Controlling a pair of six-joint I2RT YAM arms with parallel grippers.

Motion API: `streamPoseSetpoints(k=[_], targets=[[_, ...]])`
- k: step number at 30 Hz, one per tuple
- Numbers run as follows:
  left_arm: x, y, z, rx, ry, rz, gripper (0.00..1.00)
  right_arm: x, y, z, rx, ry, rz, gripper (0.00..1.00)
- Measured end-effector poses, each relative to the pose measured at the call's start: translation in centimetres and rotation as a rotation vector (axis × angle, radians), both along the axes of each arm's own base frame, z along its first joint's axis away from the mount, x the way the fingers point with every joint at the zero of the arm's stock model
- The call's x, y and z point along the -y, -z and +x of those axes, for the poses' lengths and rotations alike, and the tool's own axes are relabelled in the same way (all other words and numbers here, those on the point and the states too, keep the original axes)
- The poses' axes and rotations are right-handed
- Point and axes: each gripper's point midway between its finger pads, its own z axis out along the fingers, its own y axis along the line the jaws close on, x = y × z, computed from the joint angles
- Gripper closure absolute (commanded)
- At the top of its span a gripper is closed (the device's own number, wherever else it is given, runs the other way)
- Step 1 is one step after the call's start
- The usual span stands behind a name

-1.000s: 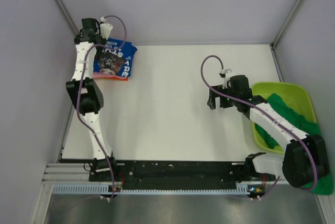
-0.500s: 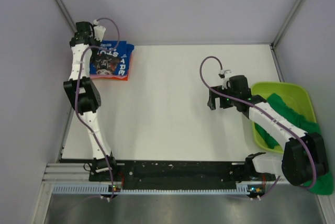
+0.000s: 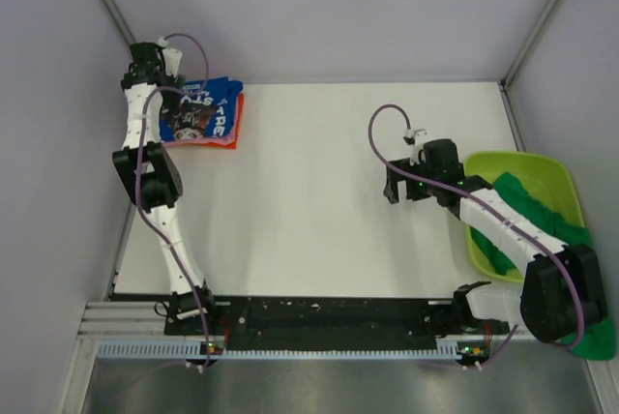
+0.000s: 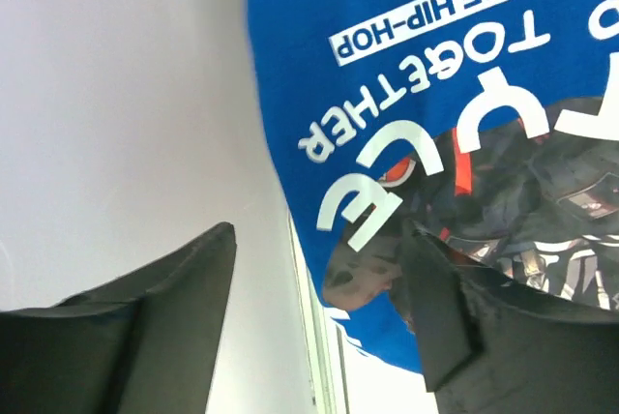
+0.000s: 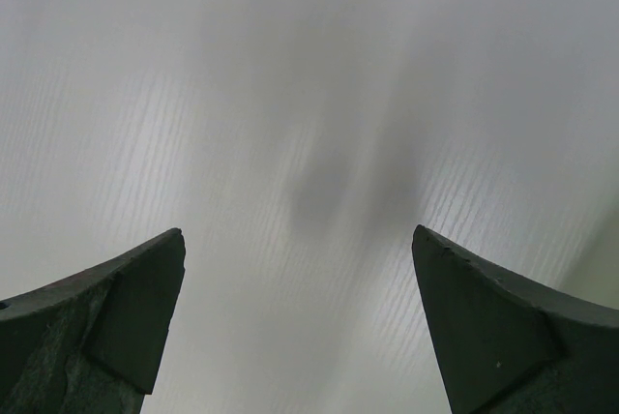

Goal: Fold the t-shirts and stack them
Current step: Put the neatly folded tshirt into the corner of the board with the left arm

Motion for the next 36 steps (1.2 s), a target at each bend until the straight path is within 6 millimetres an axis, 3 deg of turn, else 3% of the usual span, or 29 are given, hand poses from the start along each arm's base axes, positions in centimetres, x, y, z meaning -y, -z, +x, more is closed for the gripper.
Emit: streamPoseSetpoints(k=[5, 8, 11, 16, 19, 21, 26, 36], targets=[[-0.4, -0.5, 0.5, 0.043, -0.044, 0.015, 0.27, 0.0, 0.0, 0.0, 0.001, -0.003, -0.003, 0.01], [1.1, -0.5, 0.4, 0.047, -0.032, 0.001, 0.30, 0.0, 0.2, 0.0, -0.003, -0.004, -0.004, 0.01], [5.0, -1.2, 1.1, 0.062, 0.037, -0.010, 0.34, 0.0, 0.6, 0.0, -0.018, -0.006, -0.008, 0.01], [14.8, -2.4, 4.1, 0.118, 0.200, -0.046, 0.39, 0.0, 1.0, -0.1, -0.028, -0.007, -0.013, 0.01], [19.8, -1.3, 5.1, 0.121, 0.274, -0.075, 0.45, 0.1, 1.0, -0.1, -0.030, -0.011, -0.018, 0.01], [21.3, 0.3, 5.2, 0.097, 0.290, -0.088, 0.48, 0.1, 1.1, -0.3, -0.035, -0.013, -0.022, 0.01], [20.3, 2.9, 5.3, 0.057, 0.252, -0.084, 0.55, 0.3, 1.3, -0.6, -0.048, -0.019, -0.032, 0.01], [17.9, 2.6, 6.1, 0.107, 0.165, -0.115, 0.57, 0.4, 1.7, -0.8, -0.063, -0.025, -0.045, 0.01]])
